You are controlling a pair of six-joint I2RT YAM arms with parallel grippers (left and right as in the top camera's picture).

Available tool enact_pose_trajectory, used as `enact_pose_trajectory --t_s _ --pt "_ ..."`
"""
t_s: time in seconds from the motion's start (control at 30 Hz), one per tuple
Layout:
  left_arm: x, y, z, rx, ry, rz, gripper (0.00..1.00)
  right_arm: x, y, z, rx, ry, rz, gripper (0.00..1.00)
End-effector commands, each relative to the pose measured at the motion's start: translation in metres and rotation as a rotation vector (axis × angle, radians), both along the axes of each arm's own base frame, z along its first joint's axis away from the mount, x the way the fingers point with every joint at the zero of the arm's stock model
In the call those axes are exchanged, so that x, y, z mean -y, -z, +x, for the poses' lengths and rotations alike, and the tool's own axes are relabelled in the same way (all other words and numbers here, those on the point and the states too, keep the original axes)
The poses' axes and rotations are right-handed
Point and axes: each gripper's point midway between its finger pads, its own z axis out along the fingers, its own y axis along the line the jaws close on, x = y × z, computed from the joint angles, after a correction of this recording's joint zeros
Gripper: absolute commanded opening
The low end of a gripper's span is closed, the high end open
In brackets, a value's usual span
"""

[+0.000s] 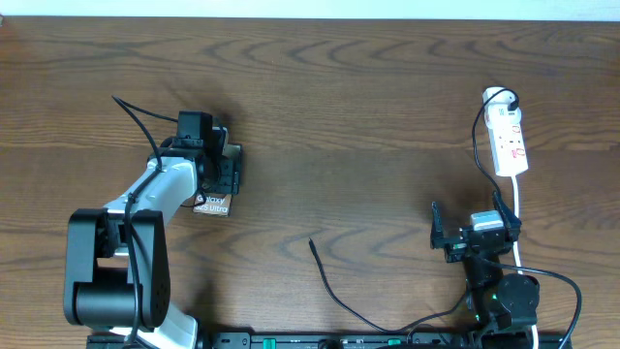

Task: Plug charger to phone and switch on socket
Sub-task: 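Hold the phone upright with the left gripper, screen facing forward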

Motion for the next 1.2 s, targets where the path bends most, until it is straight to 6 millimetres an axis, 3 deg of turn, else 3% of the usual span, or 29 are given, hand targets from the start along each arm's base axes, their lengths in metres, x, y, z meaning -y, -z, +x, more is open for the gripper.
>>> enact_pose_trajectory --t_s 0.0,0.13,0.27,0.57,1.17 --pt "0.01 0.024 -0.022 -0.089 0.046 -0.04 0.5 0.001 0.0 0.0 0.0 0.002 0.008 0.99" --pt "0.01 0.025 -0.023 -0.091 0.056 -0.038 0.5 0.001 0.0 0.0 0.0 0.002 0.008 0.99" --pt "0.01 0.025 -0.024 -0.094 0.056 -0.038 0.33 0.001 0.0 0.0 0.0 0.002 0.008 0.99" --pt "0.01 0.022 -0.021 -0.087 0.049 -0.04 0.24 0.001 0.0 0.0 0.0 0.002 0.008 0.99" --pt "0.013 -0.034 0.0 0.087 0.035 -0.062 0.23 0.001 0.0 0.0 0.0 0.002 0.008 0.99"
